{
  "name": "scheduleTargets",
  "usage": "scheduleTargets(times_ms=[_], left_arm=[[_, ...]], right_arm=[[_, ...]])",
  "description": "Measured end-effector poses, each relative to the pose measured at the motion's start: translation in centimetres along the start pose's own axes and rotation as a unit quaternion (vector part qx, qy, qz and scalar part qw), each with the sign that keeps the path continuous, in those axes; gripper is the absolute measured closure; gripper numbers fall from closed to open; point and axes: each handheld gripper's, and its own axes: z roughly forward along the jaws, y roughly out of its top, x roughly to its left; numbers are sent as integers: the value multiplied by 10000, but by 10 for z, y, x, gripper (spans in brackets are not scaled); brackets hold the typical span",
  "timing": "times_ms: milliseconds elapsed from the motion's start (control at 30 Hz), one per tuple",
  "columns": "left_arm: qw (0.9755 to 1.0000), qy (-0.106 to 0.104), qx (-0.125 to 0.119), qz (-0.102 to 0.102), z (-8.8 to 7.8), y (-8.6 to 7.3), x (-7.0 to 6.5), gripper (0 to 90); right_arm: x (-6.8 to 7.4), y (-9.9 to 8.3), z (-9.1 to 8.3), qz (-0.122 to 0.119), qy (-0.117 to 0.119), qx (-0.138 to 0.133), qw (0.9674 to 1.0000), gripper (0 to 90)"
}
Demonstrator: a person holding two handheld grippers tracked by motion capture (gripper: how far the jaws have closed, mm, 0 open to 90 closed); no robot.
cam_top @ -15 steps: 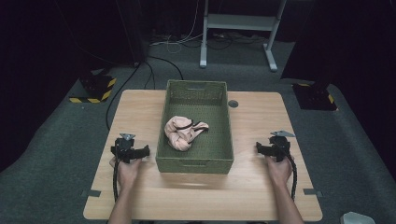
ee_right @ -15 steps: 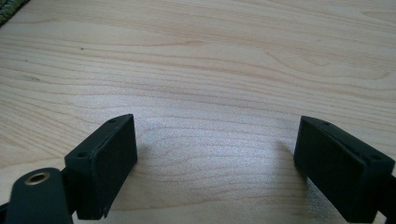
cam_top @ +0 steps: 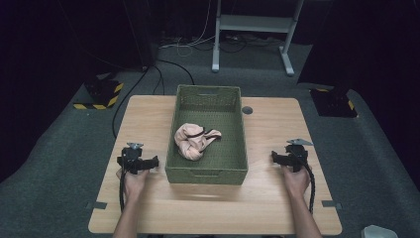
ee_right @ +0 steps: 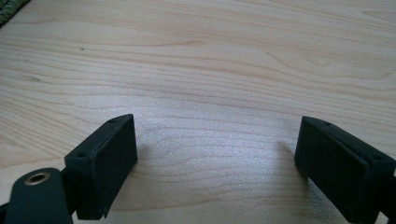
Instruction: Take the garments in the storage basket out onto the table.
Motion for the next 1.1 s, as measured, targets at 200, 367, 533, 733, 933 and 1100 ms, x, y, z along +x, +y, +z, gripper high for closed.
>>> scheduleTargets(times_ms=[200, 367, 533, 733, 933, 1100], left_arm=[[9995, -221, -212, -56, -18, 7, -3, 7], [9988, -328, -338, -123, -33, 12, -3, 7], [9971, -520, -534, -156, -54, 16, -6, 9], [9943, -823, -632, -242, -74, 18, -10, 14], [9912, -1077, -747, -209, -91, 24, -17, 16], [9867, -1336, -905, -183, -105, 31, -25, 20]], right_arm=[[0, 0, 0, -2, 0, -1, 10000, 125], [0, 0, 0, -2, -1, 0, 10000, 125], [0, 0, 0, -14, -2, 4, 10000, 121], [0, 0, 0, -14, -1, 4, 10000, 121], [0, 0, 0, -16, 0, 3, 10000, 123], [0, 0, 0, -16, 0, 3, 10000, 123]])
